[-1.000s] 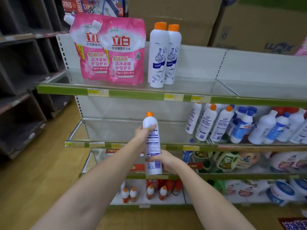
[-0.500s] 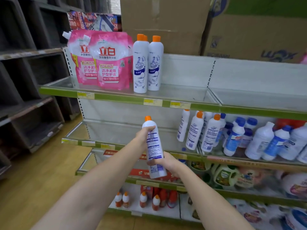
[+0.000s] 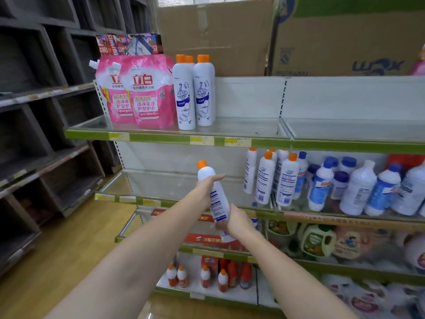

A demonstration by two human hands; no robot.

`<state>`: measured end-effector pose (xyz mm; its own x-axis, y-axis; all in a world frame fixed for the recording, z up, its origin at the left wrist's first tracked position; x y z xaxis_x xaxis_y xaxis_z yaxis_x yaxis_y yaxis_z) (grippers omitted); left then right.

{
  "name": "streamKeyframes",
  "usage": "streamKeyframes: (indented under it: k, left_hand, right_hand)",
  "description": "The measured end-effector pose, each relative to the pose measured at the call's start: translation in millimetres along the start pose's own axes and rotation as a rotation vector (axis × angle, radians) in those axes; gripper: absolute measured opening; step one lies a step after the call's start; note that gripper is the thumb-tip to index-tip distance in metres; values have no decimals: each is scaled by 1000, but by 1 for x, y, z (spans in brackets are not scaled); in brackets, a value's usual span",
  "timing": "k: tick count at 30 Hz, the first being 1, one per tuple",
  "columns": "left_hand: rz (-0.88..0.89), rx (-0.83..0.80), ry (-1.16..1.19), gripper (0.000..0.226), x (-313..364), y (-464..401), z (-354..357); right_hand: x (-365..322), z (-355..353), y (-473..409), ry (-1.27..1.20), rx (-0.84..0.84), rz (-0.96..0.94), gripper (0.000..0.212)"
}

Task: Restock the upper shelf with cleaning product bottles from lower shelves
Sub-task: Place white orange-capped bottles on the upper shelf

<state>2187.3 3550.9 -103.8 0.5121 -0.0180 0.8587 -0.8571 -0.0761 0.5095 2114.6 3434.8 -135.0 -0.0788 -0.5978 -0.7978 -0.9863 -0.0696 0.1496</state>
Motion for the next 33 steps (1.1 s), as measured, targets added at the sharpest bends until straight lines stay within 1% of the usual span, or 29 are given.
streamKeyframes:
  k: [1, 2, 3, 4, 5, 7, 9, 10, 11, 13, 14, 16, 17, 18, 20, 21, 24, 28, 33]
  left_hand:
    - [-9, 47, 19, 120, -2, -10, -1]
    - [-10, 107, 27, 135, -3, -18, -2]
    - [16, 150, 59, 139, -1, -19, -4]
    - [51, 183, 87, 130, 3, -16, -6]
    - [87, 200, 87, 112, 8, -1, -6]
    - [162, 250, 64, 75, 17, 16, -9]
    - [217, 250, 23, 53, 24, 20, -11]
    - [226, 237, 17, 48, 29, 25, -11]
    - [231, 215, 32, 50, 33, 28, -11]
    - [235, 151, 60, 69, 39, 34, -11]
    - [254, 122, 80, 74, 41, 38, -11]
    - [303, 53, 109, 67, 46, 42, -12]
    - [319, 12, 109, 64, 49, 45, -12]
    - [331, -15, 97, 63, 50, 47, -12]
    - [346, -68, 63, 63, 53, 50, -11]
    - [352, -96, 46, 65, 53, 50, -10]
    - [353, -144, 9, 66, 54, 51, -7]
    - [365, -165, -20, 60, 58, 50, -5]
    - [385, -164, -22, 53, 62, 44, -4]
  right_hand:
    - [-4, 0, 2, 191, 75, -33, 53]
    - [-11, 1, 5, 326, 120, -67, 56]
    - [-16, 4, 8, 388, 139, -86, 60]
    - [-21, 6, 10, 398, 141, -92, 63]
    - [-25, 8, 12, 386, 139, -99, 61]
    - [-29, 10, 14, 331, 133, -115, 54]
    - [-31, 10, 12, 269, 85, -109, 53]
    - [-31, 9, 10, 224, 56, -97, 54]
    - [-29, 8, 7, 160, 26, -76, 57]
    - [-24, 5, 0, -28, -31, -32, 67]
    - [-23, 2, -1, -134, -50, -25, 72]
    - [-21, -4, -5, -320, -95, -48, 79]
    - [-19, -7, -6, -377, -127, -56, 79]
    - [-17, -11, -6, -412, -161, -60, 74]
    - [-15, -16, -3, -440, -223, -56, 57]
    - [-14, -18, -1, -455, -242, -59, 52]
    - [-12, -16, 1, -485, -236, -71, 48]
    - [-9, -14, -3, -503, -199, -57, 58]
    - [-13, -23, -6, -495, -206, -83, 41]
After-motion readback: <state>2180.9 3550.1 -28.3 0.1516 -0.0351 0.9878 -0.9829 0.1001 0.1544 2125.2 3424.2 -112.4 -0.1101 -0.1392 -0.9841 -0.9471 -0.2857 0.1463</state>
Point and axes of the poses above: each hand's wrist, its own y-axis away from the middle knuckle, its own z-axis out of the palm, x = y × z, the point moved 3 cm from there along -y, towards the middle knuckle, and after that the axes turned 14 degrees about -y, right-handed, at the moved point
